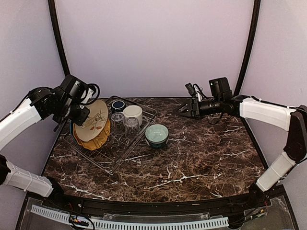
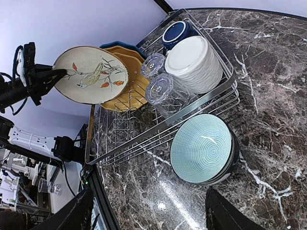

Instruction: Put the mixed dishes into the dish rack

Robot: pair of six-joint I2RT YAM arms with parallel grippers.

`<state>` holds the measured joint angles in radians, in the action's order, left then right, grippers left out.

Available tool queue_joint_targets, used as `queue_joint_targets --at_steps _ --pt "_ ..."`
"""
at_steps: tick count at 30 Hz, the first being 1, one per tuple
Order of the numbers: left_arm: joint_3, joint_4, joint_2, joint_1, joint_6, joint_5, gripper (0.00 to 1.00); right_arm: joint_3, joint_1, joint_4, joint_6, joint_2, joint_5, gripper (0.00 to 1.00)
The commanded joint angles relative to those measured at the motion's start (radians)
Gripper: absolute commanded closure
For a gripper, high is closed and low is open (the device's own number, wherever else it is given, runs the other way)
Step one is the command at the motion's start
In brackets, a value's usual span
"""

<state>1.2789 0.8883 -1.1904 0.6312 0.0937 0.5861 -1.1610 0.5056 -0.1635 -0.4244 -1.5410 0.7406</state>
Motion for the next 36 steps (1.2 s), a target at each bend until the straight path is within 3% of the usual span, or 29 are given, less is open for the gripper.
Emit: queue_joint_targets --at_steps 1,27,36 --pt "0.003 -0.094 0.009 -0.001 -0.009 0.025 0.99 -0.025 0.007 0.004 0.015 -0.014 -0.009 0.23" --pt "-0.092 -0.074 -0.176 -0.018 -0.089 -0.084 0.99 -0.008 0.007 0.000 0.027 -0.035 -0.029 0.23" --pt "-0.076 -0.055 -0.197 -0.040 -0.089 -0.121 0.80 -0.006 0.009 -0.071 0.063 -0.047 -0.125 0.24"
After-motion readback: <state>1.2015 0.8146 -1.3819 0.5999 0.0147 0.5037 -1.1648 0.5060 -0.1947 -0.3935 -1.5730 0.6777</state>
